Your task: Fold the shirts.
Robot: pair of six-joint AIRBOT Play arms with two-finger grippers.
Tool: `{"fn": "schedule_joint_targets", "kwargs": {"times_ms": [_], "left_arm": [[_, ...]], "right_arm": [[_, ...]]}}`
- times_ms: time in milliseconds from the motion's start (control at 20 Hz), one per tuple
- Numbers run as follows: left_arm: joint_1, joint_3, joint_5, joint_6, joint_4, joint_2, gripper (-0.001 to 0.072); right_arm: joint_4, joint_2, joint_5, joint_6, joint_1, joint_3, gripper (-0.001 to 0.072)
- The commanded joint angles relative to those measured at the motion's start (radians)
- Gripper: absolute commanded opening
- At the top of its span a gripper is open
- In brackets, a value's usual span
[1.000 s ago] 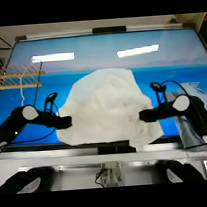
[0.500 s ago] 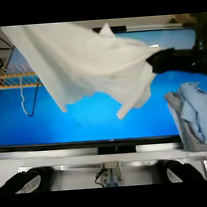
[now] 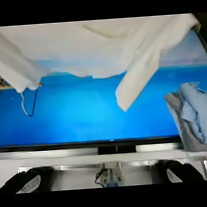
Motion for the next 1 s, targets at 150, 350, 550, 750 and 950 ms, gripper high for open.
{"fn": "schedule_joint_targets", "kwargs": {"times_ms": [150,350,550,750,950], "left_arm": [[-0.059,-0.04,-0.107,0.005,-0.006,-0.322,0.003],[-0.115,-0.04,-0.27,0.004,-0.009,-0.61,0.003],[-0.129,-0.04,-0.55,0.004,-0.009,-0.791,0.0074],[-0.098,-0.039,-0.823,0.004,-0.008,-0.843,0.0603],[0.024,-0.026,-1.102,0.029,0.124,-0.758,0.0302]], "right_arm": [[-0.361,-0.009,0.111,0.234,-0.001,-0.287,0.0065],[-0.409,-0.125,-0.154,0.241,-0.001,-0.585,0.0065],[-0.401,-0.338,-0.251,0.241,-0.001,-0.624,0.0065],[-0.334,-0.42,-0.272,0.239,-0.001,-0.624,0.0065],[-0.35,-0.367,-0.207,0.182,-0.001,-0.624,0.0065]]}}
